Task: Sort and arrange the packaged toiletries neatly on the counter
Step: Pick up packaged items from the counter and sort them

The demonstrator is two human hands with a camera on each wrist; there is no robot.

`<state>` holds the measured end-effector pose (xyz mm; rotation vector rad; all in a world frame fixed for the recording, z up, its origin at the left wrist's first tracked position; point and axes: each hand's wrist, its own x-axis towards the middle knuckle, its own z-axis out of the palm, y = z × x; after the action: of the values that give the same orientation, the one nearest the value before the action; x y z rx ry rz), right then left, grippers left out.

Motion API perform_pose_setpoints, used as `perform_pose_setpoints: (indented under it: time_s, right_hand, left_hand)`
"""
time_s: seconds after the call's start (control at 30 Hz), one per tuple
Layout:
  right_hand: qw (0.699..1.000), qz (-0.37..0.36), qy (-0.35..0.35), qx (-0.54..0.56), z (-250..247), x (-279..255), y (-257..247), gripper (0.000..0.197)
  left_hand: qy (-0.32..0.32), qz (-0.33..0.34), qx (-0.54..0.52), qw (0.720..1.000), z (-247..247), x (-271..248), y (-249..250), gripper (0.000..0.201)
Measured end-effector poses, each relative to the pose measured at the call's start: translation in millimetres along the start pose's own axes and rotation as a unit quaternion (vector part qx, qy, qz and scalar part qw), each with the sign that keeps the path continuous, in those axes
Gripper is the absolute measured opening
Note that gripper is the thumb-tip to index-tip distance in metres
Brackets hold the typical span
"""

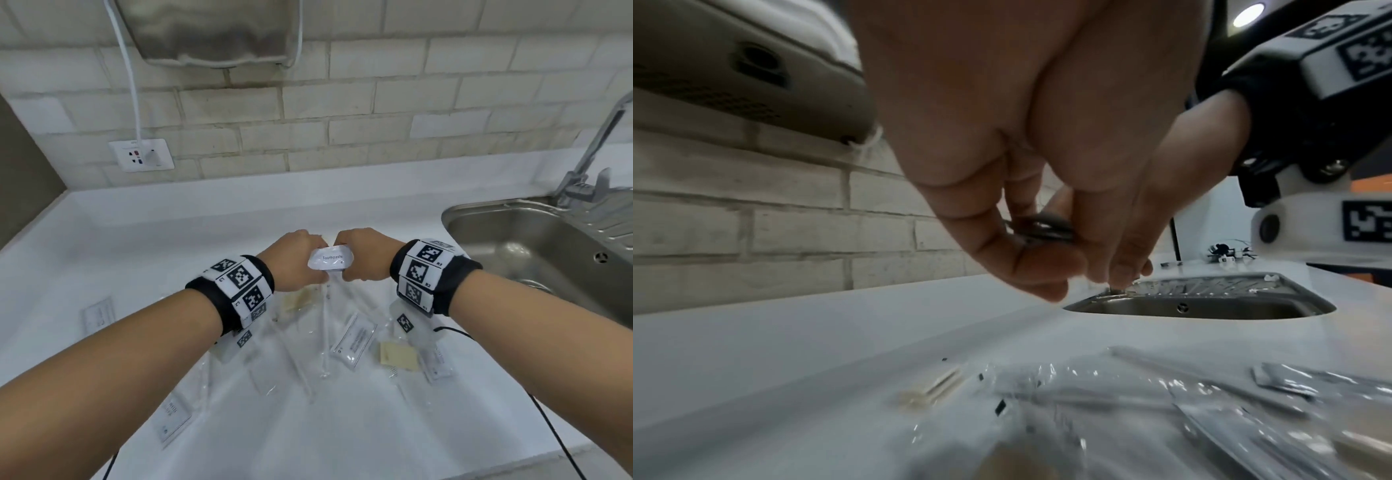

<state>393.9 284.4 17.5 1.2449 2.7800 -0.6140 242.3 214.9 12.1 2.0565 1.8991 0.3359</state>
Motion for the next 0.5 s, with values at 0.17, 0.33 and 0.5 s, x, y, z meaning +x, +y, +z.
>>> perform_pose_setpoints:
  time_s: [0.17,0.33,0.5]
  right_hand:
    - [0.999,0.022,0.011,0.020,-21,19,50,0.050]
    - [0.998,0.049,-0.007,0.036,-44,56,107,0.040]
    - [0.998,0.060,-0.032,-0.005,-68,111,152,0.044]
  left_hand:
    - [-0.038,-0.049,-0.025,0.998,4,62,21,0.046]
    - [-0.063,-0.085,-0.051,0.993,12,135,35,0.038]
    - [-0.070,-0.103,-0.052,0.991,18,212,31,0.046]
